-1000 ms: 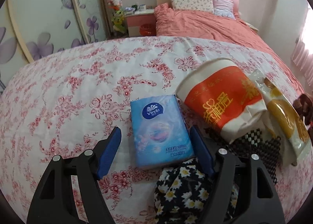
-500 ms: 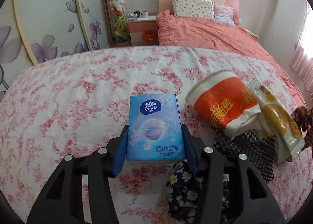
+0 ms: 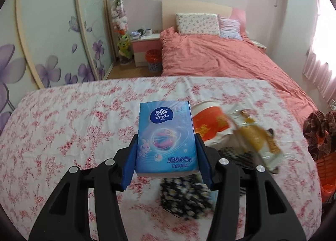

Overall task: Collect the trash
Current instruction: 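Carry both items to the orange basket and open both tools inside, then move both open tools back over the table, then grasp the daisy-print cloth with the left tool while the right grasps the brown slipper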

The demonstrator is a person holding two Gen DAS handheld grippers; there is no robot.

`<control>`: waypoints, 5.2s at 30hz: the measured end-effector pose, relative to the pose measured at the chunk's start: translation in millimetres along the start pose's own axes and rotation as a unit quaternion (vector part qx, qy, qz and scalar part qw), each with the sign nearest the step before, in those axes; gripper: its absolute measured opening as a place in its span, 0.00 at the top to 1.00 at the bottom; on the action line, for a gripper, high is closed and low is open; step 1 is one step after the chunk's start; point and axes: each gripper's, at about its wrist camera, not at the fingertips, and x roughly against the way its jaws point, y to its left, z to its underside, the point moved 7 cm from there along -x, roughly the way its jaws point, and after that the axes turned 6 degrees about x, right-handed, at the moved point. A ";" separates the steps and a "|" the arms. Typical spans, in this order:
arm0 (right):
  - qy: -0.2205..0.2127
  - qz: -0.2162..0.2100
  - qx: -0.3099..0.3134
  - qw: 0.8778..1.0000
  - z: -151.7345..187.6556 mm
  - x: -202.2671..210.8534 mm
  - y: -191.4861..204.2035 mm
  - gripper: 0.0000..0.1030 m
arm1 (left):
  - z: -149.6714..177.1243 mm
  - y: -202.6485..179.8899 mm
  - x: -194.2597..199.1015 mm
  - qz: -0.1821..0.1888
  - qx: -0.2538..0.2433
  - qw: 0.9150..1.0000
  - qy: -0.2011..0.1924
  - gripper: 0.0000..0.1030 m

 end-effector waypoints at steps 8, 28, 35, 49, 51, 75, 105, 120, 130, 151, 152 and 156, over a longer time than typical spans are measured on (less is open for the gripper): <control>-0.035 0.015 -0.012 0.999 -12.2 45.7 -25.8 0.94 | -5.5 -50.3 39.0 0.036 -0.031 0.999 -0.024 0.50; -0.069 0.100 -0.085 0.989 3.3 114.5 -168.9 0.94 | 38.1 -242.2 89.6 0.189 -0.142 0.971 -0.030 0.50; -0.066 0.117 -0.125 0.983 18.3 118.0 -225.4 0.94 | 61.3 -300.9 85.7 0.243 -0.175 0.954 -0.010 0.49; -0.057 0.122 -0.178 0.975 41.3 91.8 -299.5 0.89 | 102.4 -383.9 54.6 0.292 -0.215 0.931 0.045 0.49; -0.051 0.119 -0.190 0.973 46.9 82.3 -310.6 0.87 | 110.1 -391.9 47.7 0.289 -0.222 0.930 0.053 0.47; 0.022 0.157 -0.096 0.983 73.9 37.8 -240.0 0.34 | 98.9 -223.9 30.1 0.100 -0.177 0.979 0.007 0.21; 0.092 0.041 0.024 0.995 74.5 -61.9 -11.7 0.32 | 75.3 30.0 -43.1 -0.018 0.051 0.997 0.060 0.60; 0.159 0.038 0.040 0.986 76.4 -127.6 28.7 0.50 | 76.0 58.4 -41.9 -0.022 0.073 0.995 0.060 0.58; 0.158 0.051 0.033 0.986 83.2 -111.9 3.8 0.74 | 76.0 59.1 -42.7 -0.015 0.078 0.995 0.059 0.57; 0.162 0.067 0.043 0.984 74.8 -126.1 -7.2 0.68 | 72.1 57.5 -46.6 -0.005 0.065 0.996 0.061 0.51; 0.162 0.066 0.044 0.984 74.4 -126.5 -7.2 0.68 | 71.2 57.7 -47.3 -0.004 0.067 0.996 0.061 0.52; 0.160 0.056 0.042 0.985 75.8 -122.6 -7.7 0.69 | 68.1 56.6 -48.3 0.007 0.067 0.996 0.061 0.69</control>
